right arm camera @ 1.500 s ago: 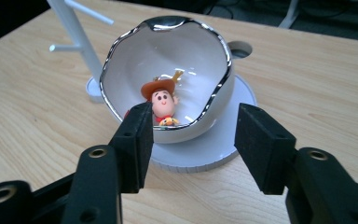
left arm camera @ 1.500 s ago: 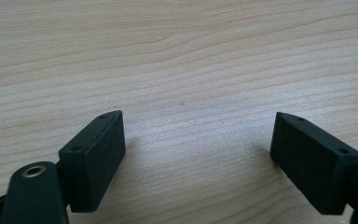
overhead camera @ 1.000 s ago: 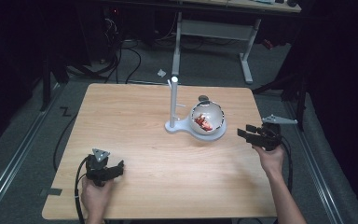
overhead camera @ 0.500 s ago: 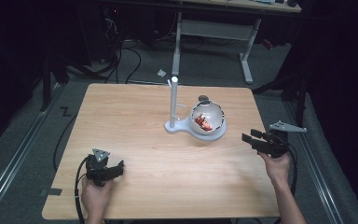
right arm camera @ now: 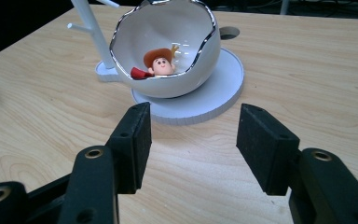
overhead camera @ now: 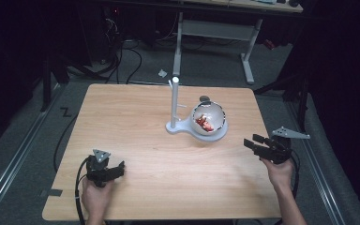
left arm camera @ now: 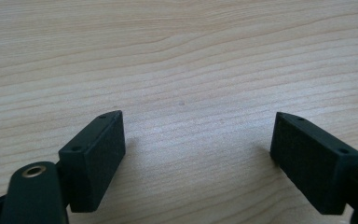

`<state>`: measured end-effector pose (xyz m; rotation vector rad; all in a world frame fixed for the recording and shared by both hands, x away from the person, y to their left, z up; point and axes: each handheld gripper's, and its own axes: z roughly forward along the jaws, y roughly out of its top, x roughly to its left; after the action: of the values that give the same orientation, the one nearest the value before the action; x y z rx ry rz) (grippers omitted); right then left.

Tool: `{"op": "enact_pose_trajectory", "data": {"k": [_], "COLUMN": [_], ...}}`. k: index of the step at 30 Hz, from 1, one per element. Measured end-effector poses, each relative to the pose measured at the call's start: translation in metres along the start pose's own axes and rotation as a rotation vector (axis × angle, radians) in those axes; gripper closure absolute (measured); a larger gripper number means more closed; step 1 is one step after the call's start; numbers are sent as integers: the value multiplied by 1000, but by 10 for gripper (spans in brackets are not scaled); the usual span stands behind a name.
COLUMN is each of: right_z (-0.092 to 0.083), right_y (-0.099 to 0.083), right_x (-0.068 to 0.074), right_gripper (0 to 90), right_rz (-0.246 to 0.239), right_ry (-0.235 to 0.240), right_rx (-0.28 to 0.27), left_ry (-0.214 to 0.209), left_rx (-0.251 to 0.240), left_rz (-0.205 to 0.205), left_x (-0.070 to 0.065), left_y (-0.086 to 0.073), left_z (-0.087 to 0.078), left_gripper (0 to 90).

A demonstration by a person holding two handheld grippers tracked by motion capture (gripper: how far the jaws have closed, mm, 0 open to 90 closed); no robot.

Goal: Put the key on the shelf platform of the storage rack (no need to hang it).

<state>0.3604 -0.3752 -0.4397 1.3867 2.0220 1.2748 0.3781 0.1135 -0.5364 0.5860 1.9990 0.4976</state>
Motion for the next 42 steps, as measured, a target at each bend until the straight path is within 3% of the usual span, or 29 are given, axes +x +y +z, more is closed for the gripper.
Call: {"op": "enact_pose_trajectory", "data": {"k": [15, 42], "right_z": [-4, 7], "right_y": [-15, -36], "right_x": [10, 28], "right_gripper": [417, 393], "right_rz": [1, -26], "right_ry": [21, 56], "right_rx": [-9, 21], "left_ry": [0, 0], "left_rx": [0, 0], "left_rz": [0, 0], "left_x": [0, 0], "left_y": [0, 0], "left_z": [0, 0], "left_gripper": [182, 182]}}
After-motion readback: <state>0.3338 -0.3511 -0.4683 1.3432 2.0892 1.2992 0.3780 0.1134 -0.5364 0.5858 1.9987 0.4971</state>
